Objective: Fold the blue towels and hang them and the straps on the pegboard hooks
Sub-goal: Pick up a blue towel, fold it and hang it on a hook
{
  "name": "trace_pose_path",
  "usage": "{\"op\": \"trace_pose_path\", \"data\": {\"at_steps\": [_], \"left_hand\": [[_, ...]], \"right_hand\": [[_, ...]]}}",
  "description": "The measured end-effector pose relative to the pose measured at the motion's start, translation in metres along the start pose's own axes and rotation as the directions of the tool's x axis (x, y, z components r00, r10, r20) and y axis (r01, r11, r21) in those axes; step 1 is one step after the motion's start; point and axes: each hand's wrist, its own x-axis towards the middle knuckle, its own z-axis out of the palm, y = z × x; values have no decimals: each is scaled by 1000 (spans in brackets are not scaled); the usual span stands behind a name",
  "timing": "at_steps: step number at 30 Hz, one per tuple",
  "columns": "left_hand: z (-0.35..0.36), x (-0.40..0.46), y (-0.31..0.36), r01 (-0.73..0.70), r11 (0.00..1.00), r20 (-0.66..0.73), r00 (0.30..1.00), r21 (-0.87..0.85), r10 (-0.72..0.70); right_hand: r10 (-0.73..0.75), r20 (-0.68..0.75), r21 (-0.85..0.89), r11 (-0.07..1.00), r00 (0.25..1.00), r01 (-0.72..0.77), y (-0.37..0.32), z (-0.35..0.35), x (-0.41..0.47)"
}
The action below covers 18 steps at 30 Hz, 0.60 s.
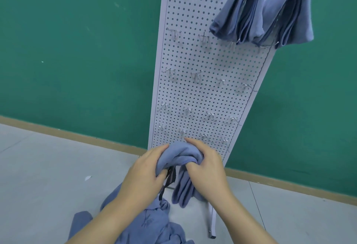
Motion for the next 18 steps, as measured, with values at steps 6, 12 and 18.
{"op": "trace_pose_path", "data": {"at_steps": [6, 12, 18], "left_hand": [[1, 5, 24, 30, 995, -69, 997, -100, -37], [-14, 24, 92, -142, 961, -411, 911, -235, 34], [-45, 68, 131, -142, 963, -414, 910, -228, 37]], "right_hand": [[18, -31, 71, 997, 999, -16, -4, -5, -12], [-65, -231, 113, 989, 971, 93, -39, -5, -5], [-191, -106, -85, 980, 976, 183, -110, -87, 29]]}}
